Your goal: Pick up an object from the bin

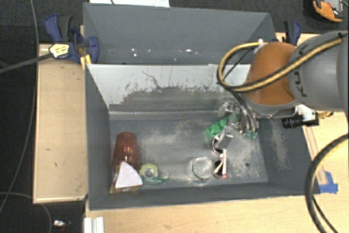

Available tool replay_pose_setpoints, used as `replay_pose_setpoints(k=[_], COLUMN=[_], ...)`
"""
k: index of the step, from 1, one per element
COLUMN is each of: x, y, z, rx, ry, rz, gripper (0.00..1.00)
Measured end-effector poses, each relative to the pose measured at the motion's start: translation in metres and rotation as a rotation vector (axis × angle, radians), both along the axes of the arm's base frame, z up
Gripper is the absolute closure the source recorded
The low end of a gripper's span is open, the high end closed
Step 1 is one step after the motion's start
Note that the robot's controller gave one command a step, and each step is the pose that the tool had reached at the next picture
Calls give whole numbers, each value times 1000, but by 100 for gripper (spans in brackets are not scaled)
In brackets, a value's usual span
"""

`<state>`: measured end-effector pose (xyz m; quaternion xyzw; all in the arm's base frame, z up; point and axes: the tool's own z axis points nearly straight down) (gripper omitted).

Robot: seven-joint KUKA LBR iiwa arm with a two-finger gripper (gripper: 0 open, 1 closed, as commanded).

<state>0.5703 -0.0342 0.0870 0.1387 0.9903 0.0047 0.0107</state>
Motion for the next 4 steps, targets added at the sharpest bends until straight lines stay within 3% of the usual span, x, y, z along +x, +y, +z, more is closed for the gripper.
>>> replay_pose_setpoints(k=[1, 2, 3, 4], x=[14, 20, 12, 3], y=[15, -6, -7, -5], z=[-17, 69, -13, 15], rx=[-2, -4, 1, 6], ry=[-2, -17, 8, -20], rz=[102, 5, 85, -263], gripper=[0, 0, 0, 100])
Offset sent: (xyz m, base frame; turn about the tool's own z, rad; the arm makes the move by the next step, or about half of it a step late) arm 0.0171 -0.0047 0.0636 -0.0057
